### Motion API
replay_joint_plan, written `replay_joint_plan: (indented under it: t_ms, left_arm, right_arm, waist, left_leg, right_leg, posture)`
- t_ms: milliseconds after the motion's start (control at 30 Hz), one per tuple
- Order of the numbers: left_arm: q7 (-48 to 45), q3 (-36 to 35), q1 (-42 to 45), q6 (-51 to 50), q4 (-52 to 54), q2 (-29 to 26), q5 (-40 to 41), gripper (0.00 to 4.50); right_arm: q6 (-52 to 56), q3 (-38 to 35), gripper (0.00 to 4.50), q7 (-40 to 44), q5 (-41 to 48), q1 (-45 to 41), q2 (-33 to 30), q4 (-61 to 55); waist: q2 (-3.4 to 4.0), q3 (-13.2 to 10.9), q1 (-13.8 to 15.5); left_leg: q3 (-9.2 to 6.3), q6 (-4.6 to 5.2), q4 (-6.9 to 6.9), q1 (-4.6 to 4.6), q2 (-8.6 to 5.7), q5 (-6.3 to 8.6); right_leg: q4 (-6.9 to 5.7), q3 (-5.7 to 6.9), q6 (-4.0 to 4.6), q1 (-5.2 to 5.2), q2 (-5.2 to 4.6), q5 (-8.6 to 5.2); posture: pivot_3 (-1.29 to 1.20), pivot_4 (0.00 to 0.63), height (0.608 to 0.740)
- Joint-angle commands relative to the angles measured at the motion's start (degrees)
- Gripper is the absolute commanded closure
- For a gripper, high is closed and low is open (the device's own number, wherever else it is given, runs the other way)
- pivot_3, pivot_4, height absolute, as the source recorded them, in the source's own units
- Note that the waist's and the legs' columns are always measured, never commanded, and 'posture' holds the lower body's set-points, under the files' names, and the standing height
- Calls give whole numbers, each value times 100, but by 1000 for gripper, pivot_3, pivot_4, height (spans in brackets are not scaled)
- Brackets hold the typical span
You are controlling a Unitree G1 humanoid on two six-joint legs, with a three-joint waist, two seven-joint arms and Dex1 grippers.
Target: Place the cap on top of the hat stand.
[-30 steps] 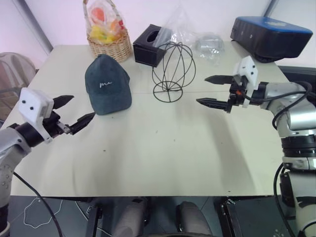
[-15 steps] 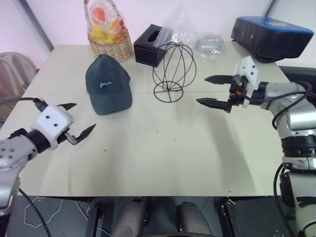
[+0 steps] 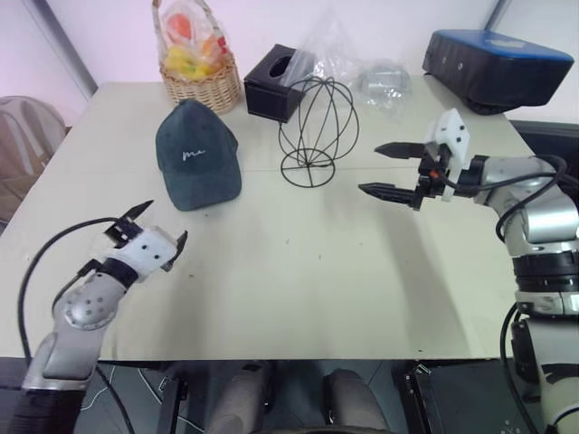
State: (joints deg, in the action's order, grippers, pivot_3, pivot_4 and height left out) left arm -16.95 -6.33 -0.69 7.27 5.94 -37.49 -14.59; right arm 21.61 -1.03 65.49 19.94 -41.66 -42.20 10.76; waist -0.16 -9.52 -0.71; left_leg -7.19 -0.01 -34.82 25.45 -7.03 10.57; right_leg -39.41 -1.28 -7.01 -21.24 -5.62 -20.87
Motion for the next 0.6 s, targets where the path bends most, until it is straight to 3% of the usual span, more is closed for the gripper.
replay_joint_plan:
  t_ms: [33, 300, 600]
  left_arm:
    - [381, 192, 262, 328, -333, 39, -451, 34]
    - [1093, 546, 846, 630, -1322, 163, -1084, 34]
    - [1568, 804, 1635, 805, -2463, 267, -1261, 34]
  right_arm:
    - [-7, -141, 0, -47, 104, -34, -3, -275]
    - [88, -166, 0, -121, 141, 19, -10, -442]
    - [128, -208, 0, -207, 181, 64, -37, -514]
  waist:
    - [0, 0, 5]
    - [0, 0, -2]
    - [-1, 1, -1]
  left_leg:
    - [0, 0, 0, 0, 0, 0]
    - [0, 0, -2, 0, -1, 0]
    - [-1, 0, -7, 1, -1, -1]
  right_leg:
    - [0, 0, 0, -1, 0, 0]
    - [-4, 1, -1, -2, 0, 0]
    - [-11, 3, -1, -2, 1, 0]
  posture:
    - [0, 150, 740]
    - [0, 150, 740]
    - [0, 150, 740]
